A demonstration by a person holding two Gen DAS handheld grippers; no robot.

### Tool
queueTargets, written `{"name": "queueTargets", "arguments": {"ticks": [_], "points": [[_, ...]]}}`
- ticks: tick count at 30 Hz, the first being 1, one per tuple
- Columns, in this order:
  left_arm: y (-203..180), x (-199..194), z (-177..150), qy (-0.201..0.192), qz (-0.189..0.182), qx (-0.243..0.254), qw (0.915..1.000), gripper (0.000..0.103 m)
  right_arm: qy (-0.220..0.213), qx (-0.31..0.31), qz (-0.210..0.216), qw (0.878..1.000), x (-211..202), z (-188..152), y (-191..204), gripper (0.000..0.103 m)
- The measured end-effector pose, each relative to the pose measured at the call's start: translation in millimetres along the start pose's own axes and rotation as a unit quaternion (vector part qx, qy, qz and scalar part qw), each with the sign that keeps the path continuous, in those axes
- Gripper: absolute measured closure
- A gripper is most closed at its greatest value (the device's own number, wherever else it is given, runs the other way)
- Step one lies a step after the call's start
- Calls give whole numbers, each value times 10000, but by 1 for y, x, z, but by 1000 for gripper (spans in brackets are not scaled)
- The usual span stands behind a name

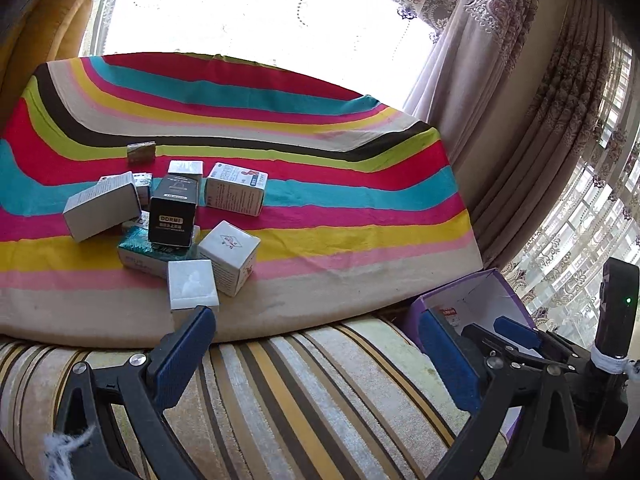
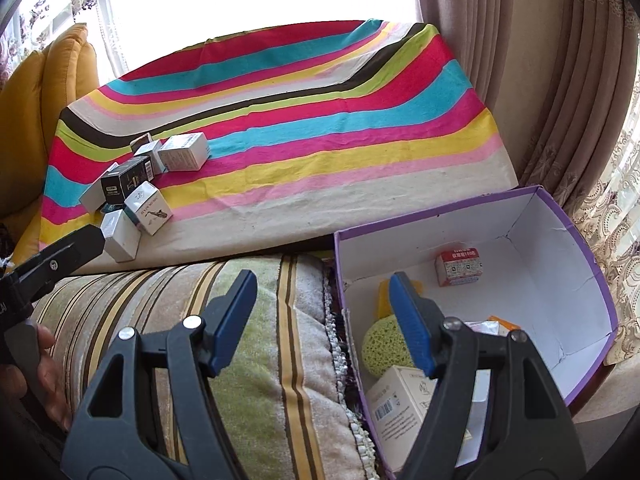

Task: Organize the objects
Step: 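Move both open tools back to the boxes on the striped cloth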

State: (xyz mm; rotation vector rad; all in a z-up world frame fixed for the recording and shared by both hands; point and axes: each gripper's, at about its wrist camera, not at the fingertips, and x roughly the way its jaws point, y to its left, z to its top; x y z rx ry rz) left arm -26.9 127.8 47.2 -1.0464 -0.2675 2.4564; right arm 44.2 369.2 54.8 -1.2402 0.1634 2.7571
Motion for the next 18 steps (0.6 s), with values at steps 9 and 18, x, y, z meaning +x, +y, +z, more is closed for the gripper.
{"name": "queueTargets", "arguments": {"ticks": [9,18], "points": [[50,-19,0,-176,306,-569,9978,1,125,-326,293,9990,14,6,31,31],[77,-25,5,-296,516,-909,9941,0,259,-834,554,9946,31,13,67,31]]}}
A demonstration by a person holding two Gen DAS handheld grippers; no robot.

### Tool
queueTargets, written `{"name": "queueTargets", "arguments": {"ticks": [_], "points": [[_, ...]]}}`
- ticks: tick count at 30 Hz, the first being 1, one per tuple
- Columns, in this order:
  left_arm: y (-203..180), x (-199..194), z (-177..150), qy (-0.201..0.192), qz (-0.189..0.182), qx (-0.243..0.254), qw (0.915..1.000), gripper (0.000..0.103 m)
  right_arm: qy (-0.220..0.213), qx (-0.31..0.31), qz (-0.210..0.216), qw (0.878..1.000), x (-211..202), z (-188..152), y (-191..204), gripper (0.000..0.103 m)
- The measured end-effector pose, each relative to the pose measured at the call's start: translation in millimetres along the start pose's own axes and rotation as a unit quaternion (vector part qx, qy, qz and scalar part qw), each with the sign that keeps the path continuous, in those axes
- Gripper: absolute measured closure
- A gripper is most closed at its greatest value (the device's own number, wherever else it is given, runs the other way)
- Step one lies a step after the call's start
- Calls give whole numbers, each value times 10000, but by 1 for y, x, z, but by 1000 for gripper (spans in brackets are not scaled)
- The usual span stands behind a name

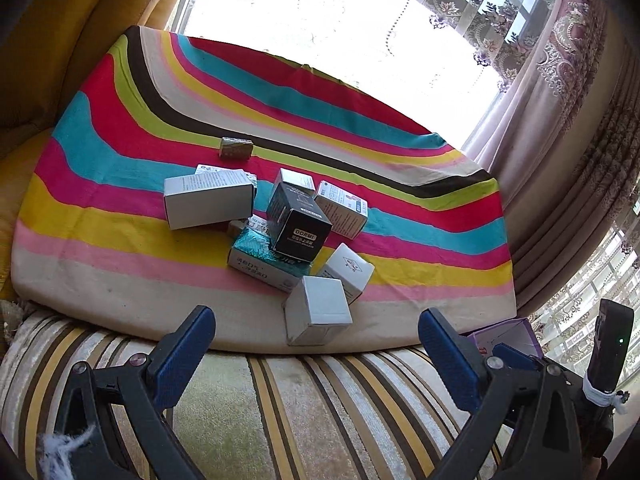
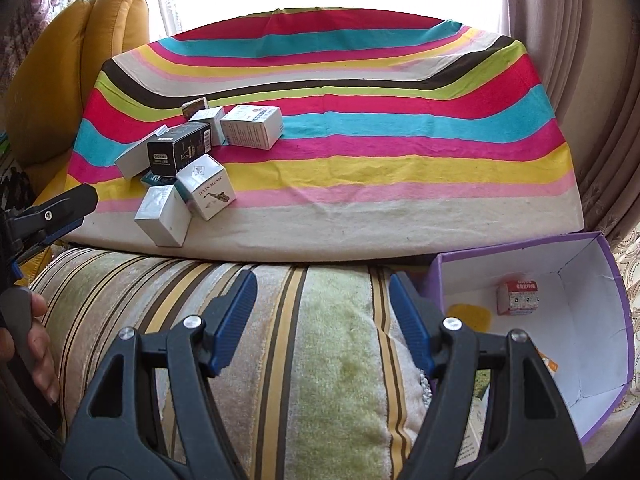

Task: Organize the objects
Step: 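Move both open tools back to the boxes on the striped cloth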

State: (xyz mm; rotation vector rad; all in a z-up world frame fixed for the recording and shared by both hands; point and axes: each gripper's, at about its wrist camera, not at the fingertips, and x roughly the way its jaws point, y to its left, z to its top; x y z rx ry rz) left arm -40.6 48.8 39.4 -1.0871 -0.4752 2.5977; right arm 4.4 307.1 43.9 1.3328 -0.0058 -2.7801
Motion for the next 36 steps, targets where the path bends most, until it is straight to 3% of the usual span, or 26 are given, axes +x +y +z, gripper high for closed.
{"name": "queueTargets", "arguments": {"ticks": [13,26,36], "points": [[37,13,25,-56,319,-403,9987,0,189,-687,608,9956,35,21,43,31],[64,46,57,-75,713,-777,9944,0,223,-1230,792,9890,63,40,72,32],[74,85,79,87,1270,-917,9876,0,276,-1338,897,9866,80,53,78,33]]}}
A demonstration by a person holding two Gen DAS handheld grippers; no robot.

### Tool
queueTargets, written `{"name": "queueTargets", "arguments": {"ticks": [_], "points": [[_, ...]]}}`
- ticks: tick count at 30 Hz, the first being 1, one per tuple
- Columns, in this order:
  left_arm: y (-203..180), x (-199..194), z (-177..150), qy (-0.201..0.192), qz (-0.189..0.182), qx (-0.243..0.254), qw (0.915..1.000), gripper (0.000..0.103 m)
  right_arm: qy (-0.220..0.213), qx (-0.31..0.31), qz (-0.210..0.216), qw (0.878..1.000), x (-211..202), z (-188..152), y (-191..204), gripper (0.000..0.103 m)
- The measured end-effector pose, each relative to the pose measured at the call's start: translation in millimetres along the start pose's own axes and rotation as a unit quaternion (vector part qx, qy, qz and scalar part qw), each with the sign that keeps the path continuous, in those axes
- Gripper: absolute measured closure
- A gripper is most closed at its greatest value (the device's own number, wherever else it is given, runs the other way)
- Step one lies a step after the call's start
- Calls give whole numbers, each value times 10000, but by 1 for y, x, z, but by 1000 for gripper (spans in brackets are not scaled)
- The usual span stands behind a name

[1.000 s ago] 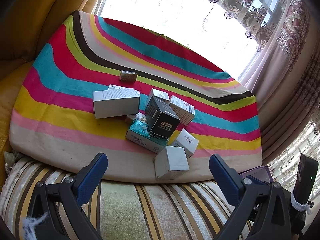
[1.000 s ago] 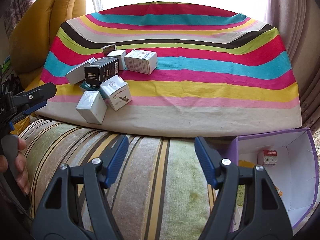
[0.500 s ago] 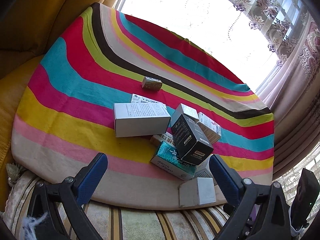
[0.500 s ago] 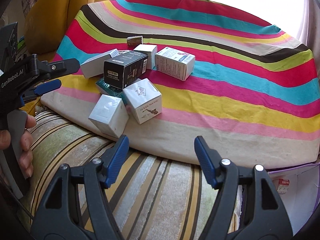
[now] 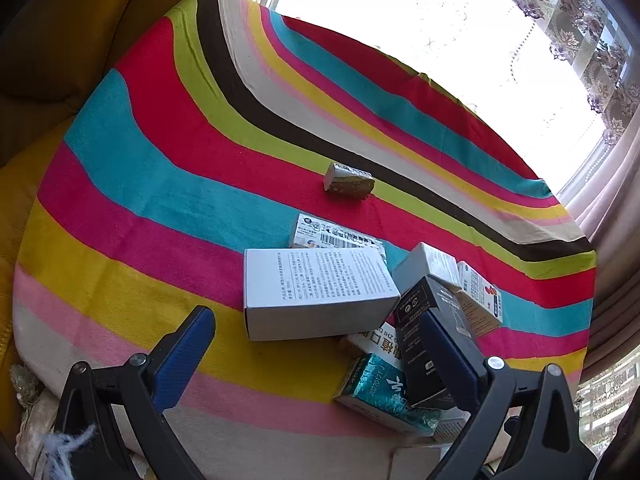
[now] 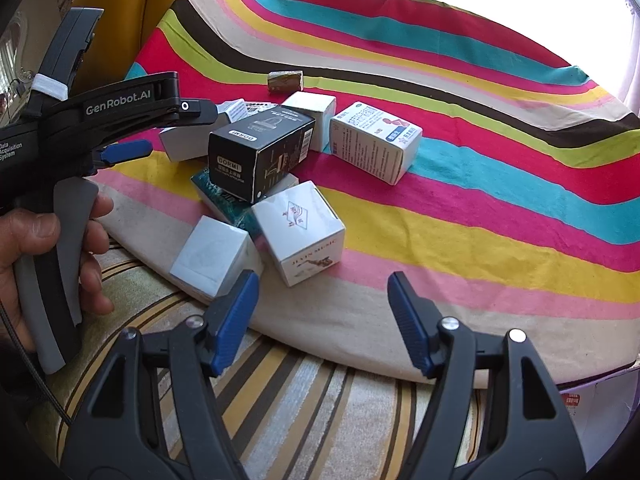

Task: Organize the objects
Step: 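Move both open tools back to the boxes on the striped cloth, then grasp the white box with red logo with the right tool while the left tool grasps the white printed box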

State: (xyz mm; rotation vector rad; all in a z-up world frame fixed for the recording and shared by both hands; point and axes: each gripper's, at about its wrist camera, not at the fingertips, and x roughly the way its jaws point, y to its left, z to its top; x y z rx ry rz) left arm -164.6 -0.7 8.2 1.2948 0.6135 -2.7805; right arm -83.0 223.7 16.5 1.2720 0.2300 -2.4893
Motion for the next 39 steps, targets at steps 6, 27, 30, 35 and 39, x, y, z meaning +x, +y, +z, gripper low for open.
{"name": "queueTargets", "arguments": {"ticks": [6,27,30,35,39], "points": [[-5,18,5,153,160,-9,9998,0,12,-29,73,10000,9,7,-2,34],[3,36,2,-45,237,-62,9997,13,169,15,318,9993,35,19,-5,56],[6,31,1,-174,221,-107,9995,13,143,56,308,9994,35,19,-6,56],[5,19,-2,-422,138,-77,9990,13,46,136,43,9999,29,13,-6,56],[4,8,-4,-621,51,-40,9980,13,-107,259,-216,9994,18,10,-8,56]]}}
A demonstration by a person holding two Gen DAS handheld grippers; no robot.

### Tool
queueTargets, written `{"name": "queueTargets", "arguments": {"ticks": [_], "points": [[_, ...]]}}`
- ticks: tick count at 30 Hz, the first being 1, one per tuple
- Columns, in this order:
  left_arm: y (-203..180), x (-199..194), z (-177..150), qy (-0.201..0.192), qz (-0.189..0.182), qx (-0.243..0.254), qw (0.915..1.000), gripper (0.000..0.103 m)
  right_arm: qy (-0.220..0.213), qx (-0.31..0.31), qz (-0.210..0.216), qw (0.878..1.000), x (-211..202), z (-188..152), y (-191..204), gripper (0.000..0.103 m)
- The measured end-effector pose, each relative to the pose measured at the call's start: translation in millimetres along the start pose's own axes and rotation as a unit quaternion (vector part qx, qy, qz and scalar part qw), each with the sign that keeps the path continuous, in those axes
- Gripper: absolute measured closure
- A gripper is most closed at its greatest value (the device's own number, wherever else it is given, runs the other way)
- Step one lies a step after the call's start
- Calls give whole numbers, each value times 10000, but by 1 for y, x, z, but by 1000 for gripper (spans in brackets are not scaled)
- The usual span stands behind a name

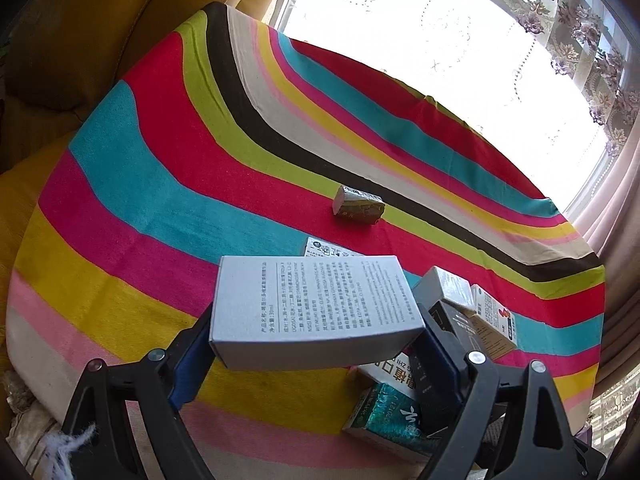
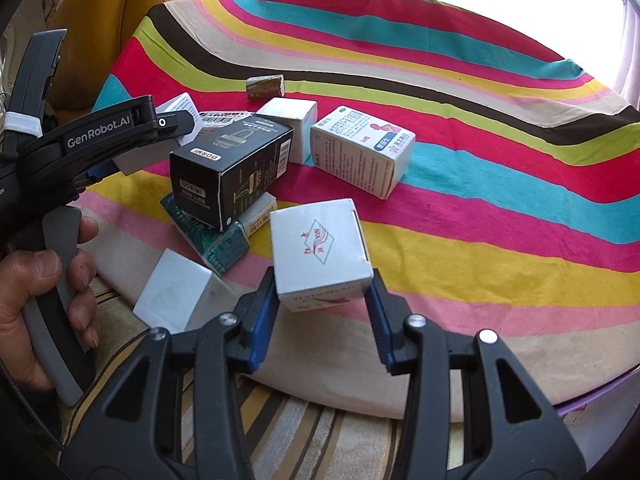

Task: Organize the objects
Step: 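Grasp the white box with red logo with the right tool while the left tool grasps the white printed box, then carry the white logo box and white printed box over the purple box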

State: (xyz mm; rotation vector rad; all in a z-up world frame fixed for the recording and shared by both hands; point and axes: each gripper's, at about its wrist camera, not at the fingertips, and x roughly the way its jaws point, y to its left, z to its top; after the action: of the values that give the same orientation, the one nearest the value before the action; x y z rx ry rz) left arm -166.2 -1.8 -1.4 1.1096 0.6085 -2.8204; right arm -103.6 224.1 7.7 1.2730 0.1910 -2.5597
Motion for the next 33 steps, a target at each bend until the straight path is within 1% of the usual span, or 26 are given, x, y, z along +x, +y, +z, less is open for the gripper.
{"name": "queueTargets", "arguments": {"ticks": [4,17,25,29,33], "points": [[-2,-15,-2,-206,-90,29,9997,13,-64,193,-179,9996,-8,-4,-6,56],[-33,-57,-25,-445,-440,522,9967,13,-99,785,-396,9961,-38,-30,-24,56],[-58,-80,-46,-405,-703,889,9927,13,-116,1016,-490,9936,-55,-47,-32,56],[-71,-90,-58,-367,-825,1103,9898,13,-110,1121,-604,9918,-66,-57,-37,56],[-83,-97,-68,-276,-959,1269,9869,13,-128,1283,-641,9896,-78,-67,-46,56]]}}
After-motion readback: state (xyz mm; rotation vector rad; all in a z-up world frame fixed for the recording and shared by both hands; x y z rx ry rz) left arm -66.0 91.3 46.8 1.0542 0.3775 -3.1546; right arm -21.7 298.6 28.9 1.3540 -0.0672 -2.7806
